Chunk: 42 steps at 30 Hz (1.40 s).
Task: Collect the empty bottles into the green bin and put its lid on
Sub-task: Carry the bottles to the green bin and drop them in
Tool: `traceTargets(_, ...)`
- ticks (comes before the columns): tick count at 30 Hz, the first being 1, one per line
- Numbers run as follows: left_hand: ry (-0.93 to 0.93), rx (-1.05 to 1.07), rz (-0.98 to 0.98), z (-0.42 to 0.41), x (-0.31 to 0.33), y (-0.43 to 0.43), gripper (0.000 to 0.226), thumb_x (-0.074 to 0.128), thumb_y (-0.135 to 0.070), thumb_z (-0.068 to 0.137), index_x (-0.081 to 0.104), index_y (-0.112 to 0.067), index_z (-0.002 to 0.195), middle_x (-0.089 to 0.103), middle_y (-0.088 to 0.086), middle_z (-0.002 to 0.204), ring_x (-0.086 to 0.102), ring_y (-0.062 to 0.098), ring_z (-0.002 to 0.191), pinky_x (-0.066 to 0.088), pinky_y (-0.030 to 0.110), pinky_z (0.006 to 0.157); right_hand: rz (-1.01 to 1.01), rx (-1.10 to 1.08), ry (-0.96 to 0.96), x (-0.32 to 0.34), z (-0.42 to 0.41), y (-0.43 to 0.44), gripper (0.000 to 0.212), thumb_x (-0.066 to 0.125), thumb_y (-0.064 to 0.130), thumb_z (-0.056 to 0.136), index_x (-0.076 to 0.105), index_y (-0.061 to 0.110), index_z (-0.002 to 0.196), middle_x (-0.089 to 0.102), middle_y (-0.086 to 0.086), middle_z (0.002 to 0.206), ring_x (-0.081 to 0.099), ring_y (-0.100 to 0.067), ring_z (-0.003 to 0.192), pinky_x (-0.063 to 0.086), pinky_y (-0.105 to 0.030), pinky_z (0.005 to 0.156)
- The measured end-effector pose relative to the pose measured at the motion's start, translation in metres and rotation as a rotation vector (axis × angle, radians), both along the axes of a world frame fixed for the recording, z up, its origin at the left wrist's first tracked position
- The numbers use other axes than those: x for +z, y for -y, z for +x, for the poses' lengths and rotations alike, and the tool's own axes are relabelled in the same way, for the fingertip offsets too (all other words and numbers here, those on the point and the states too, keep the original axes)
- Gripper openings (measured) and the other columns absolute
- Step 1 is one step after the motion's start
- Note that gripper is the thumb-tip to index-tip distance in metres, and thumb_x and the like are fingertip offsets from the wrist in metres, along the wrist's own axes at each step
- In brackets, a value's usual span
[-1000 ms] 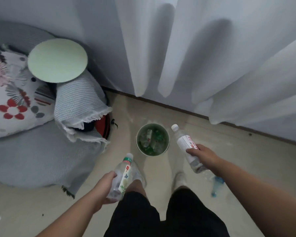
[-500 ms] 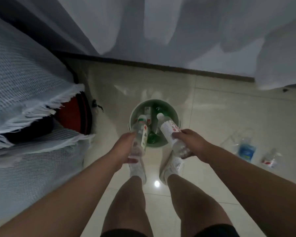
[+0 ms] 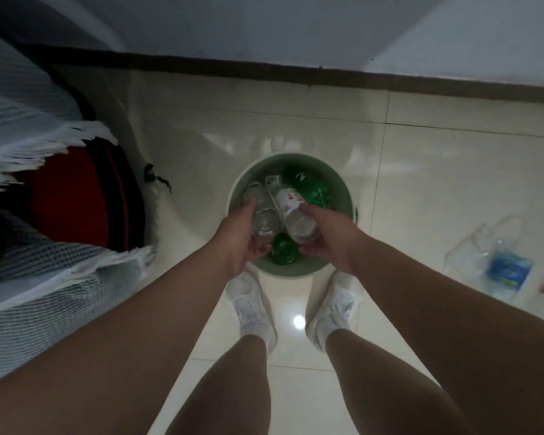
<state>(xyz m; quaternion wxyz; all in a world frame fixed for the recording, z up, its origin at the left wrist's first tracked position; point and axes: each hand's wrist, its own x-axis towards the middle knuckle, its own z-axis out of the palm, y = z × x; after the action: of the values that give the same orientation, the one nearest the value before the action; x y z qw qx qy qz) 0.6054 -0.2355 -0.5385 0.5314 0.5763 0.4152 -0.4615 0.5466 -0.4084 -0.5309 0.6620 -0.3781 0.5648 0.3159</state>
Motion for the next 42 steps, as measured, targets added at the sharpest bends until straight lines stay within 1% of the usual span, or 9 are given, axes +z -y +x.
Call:
traceTargets(4, -0.002, 0.076, 0.014, 0.003, -0.010, 0.002, 0.030, 0.055, -0.052, 0.097, 0.063, -0.026, 0.111, 0.081, 0.001, 0.078, 0.079, 0.021, 0.069, 0.062, 0.034, 0.061, -0.051, -0.020, 0.012, -0.010, -0.002, -0.009, 0.051, 0.078, 0.026, 0.086, 0.057, 0.011, 0.130, 0.068, -0.013, 0.112, 0.073, -0.029, 0.093, 0.064, -0.041, 0.078)
traceTargets(11, 0.019, 0.146, 0.014, 0.008, -0.013, 0.011, 0.042, 0.064, -0.033, 0.097, 0.060, -0.008, 0.131, 0.072, 0.019, 0.116, 0.076, 0.034, 0.095, 0.062, 0.043, 0.081, -0.005, -0.333, -0.025, -0.012, 0.005, -0.029, 0.043, 0.067, 0.019, 0.095, 0.053, 0.012, 0.134, 0.061, -0.014, 0.124, 0.066, -0.029, 0.100, 0.062, -0.040, 0.079)
traceTargets(17, 0.004, 0.026, 0.023, 0.017, -0.018, 0.023, 0.030, 0.047, -0.040, 0.105, 0.063, -0.016, 0.098, 0.080, 0.007, 0.079, 0.075, 0.030, 0.094, 0.060, 0.046, 0.088, -0.033, -0.355, 0.005, -0.022, 0.013, -0.034, 0.045, 0.060, 0.015, 0.100, 0.048, 0.011, 0.143, 0.058, -0.015, 0.133, 0.063, -0.029, 0.103, 0.058, -0.046, 0.093)
traceTargets(20, -0.008, 0.038, 0.043, 0.020, -0.019, 0.023, 0.029, 0.047, -0.041, 0.105, 0.060, -0.019, 0.092, 0.076, 0.008, 0.089, 0.072, 0.031, 0.099, 0.057, 0.048, 0.093, -0.032, -0.368, 0.048, -0.024, 0.012, -0.032, 0.045, 0.058, 0.017, 0.101, 0.049, 0.013, 0.144, 0.059, -0.014, 0.130, 0.065, -0.028, 0.104, 0.060, -0.042, 0.088)
traceTargets(29, -0.004, 0.046, 0.041, 0.017, -0.021, 0.023, 0.022, 0.047, -0.038, 0.105, 0.056, -0.023, 0.090, 0.079, 0.001, 0.067, 0.078, 0.016, 0.067, 0.060, 0.028, 0.050, -0.183, -0.231, -0.005, -0.027, 0.038, -0.005, 0.057, 0.057, 0.068, 0.088, 0.068, 0.015, 0.104, 0.077, -0.010, 0.094, 0.074, -0.026, 0.079, 0.061, -0.038, 0.068)
traceTargets(33, 0.003, 0.053, 0.044, 0.015, -0.023, 0.021, 0.019, 0.052, -0.039, 0.103, 0.057, -0.021, 0.099, 0.080, 0.006, 0.080, 0.079, 0.018, 0.070, 0.058, 0.027, 0.047, -0.121, -0.490, -0.006, -0.027, 0.045, 0.010, 0.055, 0.066, 0.057, 0.088, 0.067, 0.006, 0.107, 0.072, -0.018, 0.106, 0.066, -0.023, 0.074, 0.057, -0.030, 0.056)
traceTargets(36, 0.002, 0.070, 0.037, 0.013, -0.022, 0.019, 0.034, 0.058, -0.043, 0.099, 0.056, -0.019, 0.123, 0.076, 0.011, 0.106, 0.077, 0.023, 0.088, 0.060, 0.028, 0.050, -0.073, -0.576, 0.072, -0.022, 0.036, 0.009, 0.047, 0.069, 0.042, 0.092, 0.065, 0.003, 0.117, 0.071, -0.019, 0.113, 0.072, -0.024, 0.086, 0.062, -0.030, 0.067)
traceTargets(39, -0.001, 0.076, 0.002, 0.011, -0.019, 0.017, 0.042, 0.064, -0.048, 0.095, 0.062, -0.014, 0.120, 0.081, 0.004, 0.091, 0.079, 0.020, 0.083, 0.060, 0.028, 0.055, -0.015, -0.625, 0.077, -0.013, 0.024, 0.007, 0.035, 0.073, 0.022, 0.092, 0.063, 0.004, 0.121, 0.072, -0.019, 0.114, 0.073, -0.027, 0.100, 0.063, -0.034, 0.084)
traceTargets(42, 0.011, 0.091, 0.006, 0.008, -0.013, 0.013, 0.039, 0.067, -0.045, 0.094, 0.068, -0.013, 0.117, 0.082, 0.004, 0.092, 0.079, 0.019, 0.080, 0.060, 0.028, 0.057, -0.027, -0.576, 0.024, -0.007, 0.012, 0.010, 0.023, 0.075, 0.017, 0.089, 0.065, 0.007, 0.108, 0.075, -0.018, 0.107, 0.076, -0.026, 0.093, 0.064, -0.036, 0.080)
